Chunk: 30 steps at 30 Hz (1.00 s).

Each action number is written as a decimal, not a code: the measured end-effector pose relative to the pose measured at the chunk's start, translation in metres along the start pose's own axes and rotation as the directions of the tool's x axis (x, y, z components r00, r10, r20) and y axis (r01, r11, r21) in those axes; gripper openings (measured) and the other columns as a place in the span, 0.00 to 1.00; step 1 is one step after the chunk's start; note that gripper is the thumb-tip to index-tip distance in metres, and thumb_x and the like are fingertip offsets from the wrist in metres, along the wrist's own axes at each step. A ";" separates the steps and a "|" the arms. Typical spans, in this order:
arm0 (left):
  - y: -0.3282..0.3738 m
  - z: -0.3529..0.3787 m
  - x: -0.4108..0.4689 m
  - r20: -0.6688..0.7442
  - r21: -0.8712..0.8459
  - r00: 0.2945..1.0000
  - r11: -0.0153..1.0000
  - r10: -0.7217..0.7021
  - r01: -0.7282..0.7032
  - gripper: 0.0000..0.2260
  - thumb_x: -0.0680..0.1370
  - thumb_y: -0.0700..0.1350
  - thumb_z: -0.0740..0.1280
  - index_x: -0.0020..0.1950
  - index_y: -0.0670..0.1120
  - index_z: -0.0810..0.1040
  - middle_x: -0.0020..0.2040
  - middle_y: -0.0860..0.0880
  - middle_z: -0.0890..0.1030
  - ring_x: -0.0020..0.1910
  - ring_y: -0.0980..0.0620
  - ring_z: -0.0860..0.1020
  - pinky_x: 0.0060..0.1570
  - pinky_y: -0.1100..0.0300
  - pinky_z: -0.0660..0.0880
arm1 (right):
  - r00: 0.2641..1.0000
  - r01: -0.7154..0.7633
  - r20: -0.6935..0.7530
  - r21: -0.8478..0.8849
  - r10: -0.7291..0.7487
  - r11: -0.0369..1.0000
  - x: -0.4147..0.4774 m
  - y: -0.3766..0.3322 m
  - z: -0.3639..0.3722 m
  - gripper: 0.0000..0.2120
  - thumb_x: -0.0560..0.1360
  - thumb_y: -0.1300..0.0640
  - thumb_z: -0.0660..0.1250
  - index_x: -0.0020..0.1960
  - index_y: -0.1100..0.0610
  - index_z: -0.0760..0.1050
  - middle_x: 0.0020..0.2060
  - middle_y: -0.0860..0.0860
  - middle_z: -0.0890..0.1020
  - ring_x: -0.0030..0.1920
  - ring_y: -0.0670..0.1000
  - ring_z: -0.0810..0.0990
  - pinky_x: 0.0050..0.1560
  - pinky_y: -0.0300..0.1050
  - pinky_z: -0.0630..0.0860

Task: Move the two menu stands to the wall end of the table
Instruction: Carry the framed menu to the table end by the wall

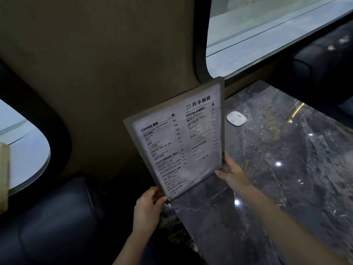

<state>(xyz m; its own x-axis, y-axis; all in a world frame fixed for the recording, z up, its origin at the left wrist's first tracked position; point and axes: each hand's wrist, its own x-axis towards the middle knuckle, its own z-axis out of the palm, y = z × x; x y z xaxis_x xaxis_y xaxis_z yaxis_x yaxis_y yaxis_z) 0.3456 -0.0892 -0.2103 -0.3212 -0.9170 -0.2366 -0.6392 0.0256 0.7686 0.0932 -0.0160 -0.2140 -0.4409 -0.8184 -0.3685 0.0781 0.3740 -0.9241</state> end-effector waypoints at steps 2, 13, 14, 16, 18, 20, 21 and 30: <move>0.001 0.002 0.001 -0.051 0.124 0.998 0.992 0.043 -0.036 0.05 0.71 0.42 0.71 0.40 0.48 0.75 0.37 0.54 0.80 0.36 0.56 0.78 0.36 0.57 0.76 | 1.000 -0.006 0.007 0.038 0.006 0.999 0.003 -0.002 0.000 0.32 0.74 0.69 0.62 0.72 0.51 0.55 0.67 0.48 0.70 0.63 0.46 0.71 0.54 0.32 0.73; 0.003 -0.006 0.030 -0.175 0.198 0.983 0.980 0.063 -0.027 0.03 0.73 0.42 0.68 0.42 0.47 0.75 0.38 0.53 0.79 0.39 0.50 0.79 0.34 0.58 0.72 | 0.999 -0.004 0.042 0.001 0.004 1.000 0.039 -0.013 0.019 0.36 0.74 0.55 0.65 0.73 0.47 0.46 0.63 0.36 0.62 0.64 0.40 0.62 0.70 0.47 0.58; 0.003 -0.007 0.033 -0.183 0.196 0.981 0.980 0.059 -0.022 0.03 0.73 0.42 0.68 0.42 0.47 0.75 0.38 0.54 0.78 0.39 0.50 0.78 0.34 0.58 0.71 | 0.999 -0.002 0.044 -0.003 0.002 1.000 0.043 -0.015 0.021 0.36 0.74 0.55 0.66 0.73 0.46 0.47 0.64 0.37 0.63 0.65 0.41 0.62 0.71 0.50 0.58; 0.003 -0.010 0.040 -0.192 0.185 0.980 0.983 0.045 -0.009 0.03 0.73 0.42 0.68 0.41 0.48 0.75 0.37 0.55 0.77 0.38 0.51 0.78 0.33 0.59 0.71 | 0.999 -0.001 0.053 0.016 0.001 1.000 0.050 -0.018 0.026 0.36 0.73 0.55 0.67 0.72 0.44 0.48 0.67 0.39 0.63 0.66 0.43 0.64 0.72 0.53 0.59; 0.001 -0.012 0.046 -0.198 0.174 0.979 0.985 0.037 -0.002 0.04 0.73 0.42 0.69 0.40 0.48 0.75 0.37 0.55 0.77 0.36 0.53 0.77 0.32 0.59 0.72 | 0.997 0.010 0.071 0.020 -0.012 1.000 0.058 -0.021 0.029 0.36 0.72 0.57 0.68 0.72 0.44 0.50 0.70 0.45 0.66 0.67 0.46 0.66 0.71 0.55 0.61; 0.000 -0.014 0.051 -0.210 0.166 0.977 0.986 0.045 -0.009 0.05 0.73 0.42 0.69 0.39 0.48 0.74 0.37 0.53 0.79 0.35 0.53 0.77 0.32 0.58 0.73 | 0.996 0.016 0.085 0.017 -0.018 1.000 0.065 -0.024 0.032 0.38 0.71 0.59 0.69 0.72 0.45 0.51 0.69 0.49 0.68 0.66 0.48 0.68 0.70 0.56 0.63; -0.001 -0.014 0.054 -0.217 0.164 0.975 0.986 0.048 -0.012 0.06 0.73 0.42 0.69 0.39 0.49 0.74 0.37 0.53 0.79 0.35 0.53 0.77 0.32 0.58 0.73 | 0.996 0.022 0.088 0.016 -0.023 1.000 0.069 -0.024 0.033 0.38 0.70 0.62 0.69 0.72 0.46 0.51 0.68 0.49 0.69 0.66 0.48 0.69 0.68 0.55 0.65; -0.003 -0.022 0.085 -0.258 0.186 0.966 0.980 -0.020 0.070 0.08 0.73 0.43 0.70 0.38 0.44 0.72 0.37 0.47 0.80 0.36 0.49 0.78 0.34 0.54 0.74 | 0.994 0.004 0.107 -0.036 0.000 0.999 0.088 -0.030 0.042 0.45 0.67 0.72 0.62 0.70 0.38 0.46 0.63 0.39 0.66 0.56 0.43 0.72 0.42 0.39 0.78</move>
<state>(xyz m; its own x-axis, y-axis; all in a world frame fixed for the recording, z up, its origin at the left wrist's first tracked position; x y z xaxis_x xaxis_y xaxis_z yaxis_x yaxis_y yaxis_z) 0.3360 -0.1761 -0.2194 -0.1168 -0.9891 -0.0902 -0.7788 0.0349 0.6263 0.0899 -0.1174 -0.2228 -0.3427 -0.8604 -0.3772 0.0444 0.3862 -0.9214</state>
